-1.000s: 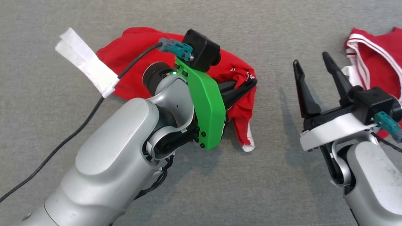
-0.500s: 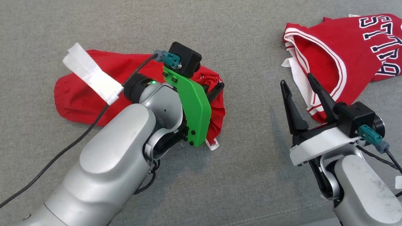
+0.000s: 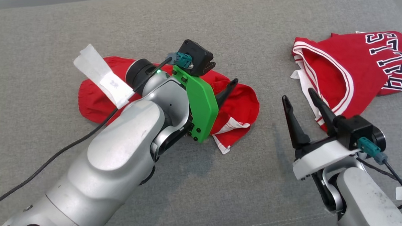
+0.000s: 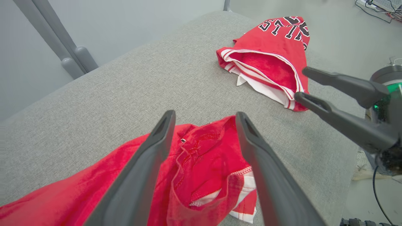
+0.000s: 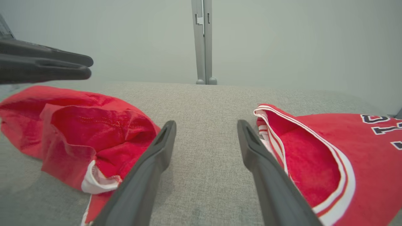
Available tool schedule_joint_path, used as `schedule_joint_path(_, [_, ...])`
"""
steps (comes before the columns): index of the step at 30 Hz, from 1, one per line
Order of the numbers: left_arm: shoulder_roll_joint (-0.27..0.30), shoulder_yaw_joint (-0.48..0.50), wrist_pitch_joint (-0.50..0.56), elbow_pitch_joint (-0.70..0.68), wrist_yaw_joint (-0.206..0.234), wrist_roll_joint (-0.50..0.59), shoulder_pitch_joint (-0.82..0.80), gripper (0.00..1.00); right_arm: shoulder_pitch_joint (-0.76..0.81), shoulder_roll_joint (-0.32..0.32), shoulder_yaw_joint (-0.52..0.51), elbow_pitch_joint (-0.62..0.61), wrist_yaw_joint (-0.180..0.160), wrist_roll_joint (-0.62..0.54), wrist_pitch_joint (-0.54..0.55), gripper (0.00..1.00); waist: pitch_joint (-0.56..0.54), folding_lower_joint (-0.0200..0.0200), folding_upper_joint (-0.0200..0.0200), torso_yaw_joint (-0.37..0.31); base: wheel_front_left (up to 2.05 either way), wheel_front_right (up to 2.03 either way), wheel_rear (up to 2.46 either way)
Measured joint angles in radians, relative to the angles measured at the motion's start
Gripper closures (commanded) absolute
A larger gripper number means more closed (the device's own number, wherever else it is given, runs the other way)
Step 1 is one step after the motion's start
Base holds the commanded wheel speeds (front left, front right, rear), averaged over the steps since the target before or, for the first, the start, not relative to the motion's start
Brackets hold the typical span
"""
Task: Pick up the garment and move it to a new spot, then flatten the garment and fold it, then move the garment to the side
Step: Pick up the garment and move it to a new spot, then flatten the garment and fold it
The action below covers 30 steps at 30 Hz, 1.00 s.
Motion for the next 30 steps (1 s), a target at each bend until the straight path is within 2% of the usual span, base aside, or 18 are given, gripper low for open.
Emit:
schedule_joint_path(6, [-0.001, 0.026, -0.079, -0.059, 0.001, -0.036, 0.056, 0.0, 0.051, -0.008, 0.046, -0.005, 0.021, -0.027, -0.001, 0.0, -0.026, 0.0, 0.0, 0.055, 0.0, 0.0, 0.0])
schedule_joint_path(11, [0.001, 0.081, -0.164, -0.097, 0.05, -0.044, 0.145, 0.0, 0.08, -0.042, 0.091, -0.014, 0.04, -0.058, -0.001, 0.0, -0.05, 0.0, 0.0, 0.106, 0.0, 0.0, 0.0])
schedule_joint_path(19, [0.05, 0.12, -0.263, -0.123, 0.117, -0.041, 0.313, 0.0, 0.089, -0.106, 0.109, -0.018, 0.058, -0.092, 0.041, 0.0, -0.086, 0.0, 0.0, 0.193, 0.0, 0.0, 0.0])
schedule_joint_path(24, [0.082, 0.145, -0.318, -0.131, 0.133, -0.042, 0.411, 0.0, 0.091, -0.137, 0.117, 0.011, 0.075, -0.092, 0.097, 0.0, -0.104, 0.0, 0.0, 0.247, 0.0, 0.0, 0.0])
schedule_joint_path(30, [0.089, 0.173, -0.357, -0.152, 0.142, -0.058, 0.498, 0.0, 0.091, -0.147, 0.119, 0.033, 0.084, -0.092, 0.141, 0.0, -0.112, 0.0, 0.0, 0.295, 0.0, 0.0, 0.0])
